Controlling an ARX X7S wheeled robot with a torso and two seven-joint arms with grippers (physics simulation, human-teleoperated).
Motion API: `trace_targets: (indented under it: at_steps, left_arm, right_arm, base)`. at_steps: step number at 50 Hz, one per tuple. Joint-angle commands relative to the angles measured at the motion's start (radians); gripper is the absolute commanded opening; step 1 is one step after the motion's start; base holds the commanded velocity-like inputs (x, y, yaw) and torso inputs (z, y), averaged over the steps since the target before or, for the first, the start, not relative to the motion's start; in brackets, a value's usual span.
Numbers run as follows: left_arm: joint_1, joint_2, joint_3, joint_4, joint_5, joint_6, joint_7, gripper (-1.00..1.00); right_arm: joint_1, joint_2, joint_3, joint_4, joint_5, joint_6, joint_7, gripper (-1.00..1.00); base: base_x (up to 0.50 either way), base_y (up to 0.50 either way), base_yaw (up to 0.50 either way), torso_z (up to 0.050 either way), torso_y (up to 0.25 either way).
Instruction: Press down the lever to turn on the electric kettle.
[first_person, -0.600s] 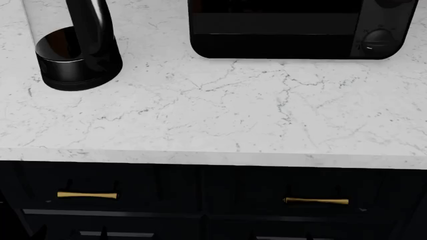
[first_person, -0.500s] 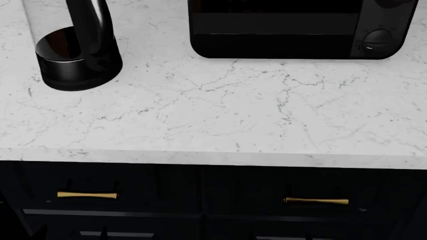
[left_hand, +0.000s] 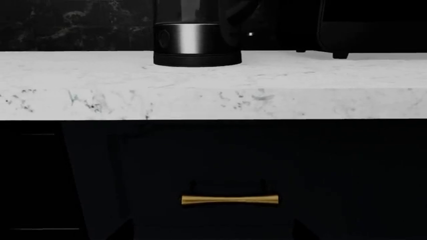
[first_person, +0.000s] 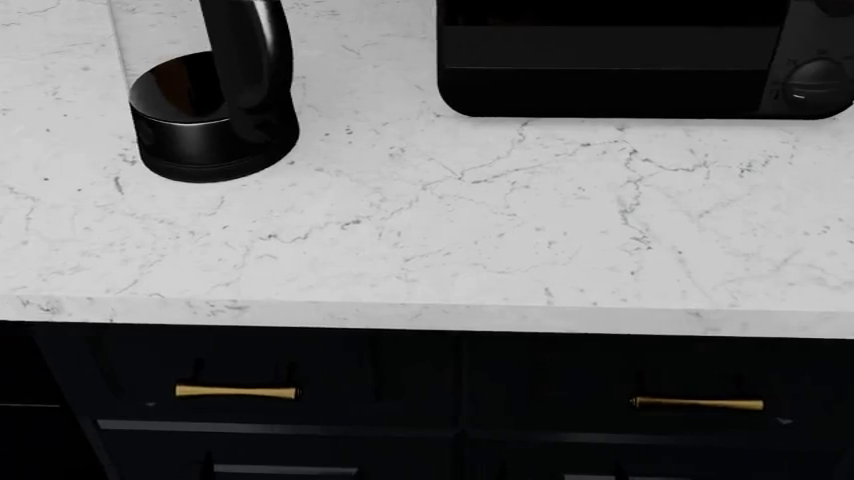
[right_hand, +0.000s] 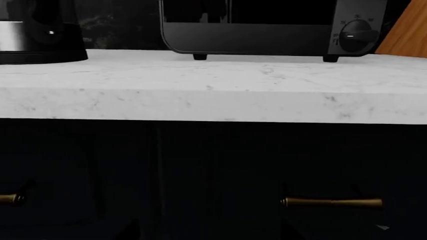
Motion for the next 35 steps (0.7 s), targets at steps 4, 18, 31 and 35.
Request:
trace_targets:
  at_steps: [4, 18, 31, 35]
  left_arm:
    - [-0.004, -0.024, 0.023, 0.002, -0.016, -0.002, -0.026, 1.00]
    - [-0.011, -0.037, 0.039, -0.008, -0.039, -0.019, -0.042, 1.00]
    - [-0.004, -0.057, 0.070, -0.010, -0.035, 0.010, -0.046, 1.00]
    - [-0.003, -0.060, 0.073, -0.010, -0.036, 0.010, -0.053, 1.00]
  right_arm:
    - [0.007, 0.022, -0.034, -0.009, 0.007, 0.016, 0.026, 1.00]
    - [0.001, 0.038, -0.055, -0.005, 0.023, -0.003, 0.037, 1.00]
    - [0.005, 0.056, -0.065, -0.004, 0.048, -0.009, 0.042, 1.00]
    - [0.005, 0.058, -0.070, 0.000, 0.053, -0.013, 0.044, 1.00]
  base:
    - [0.00, 0.50, 0.00, 0.000, 0.000]
    - [0.00, 0.50, 0.00, 0.000, 0.000]
    - [0.00, 0.19, 0.00, 0.009, -0.013]
    - [0.00, 0.00, 0.00, 0.000, 0.000]
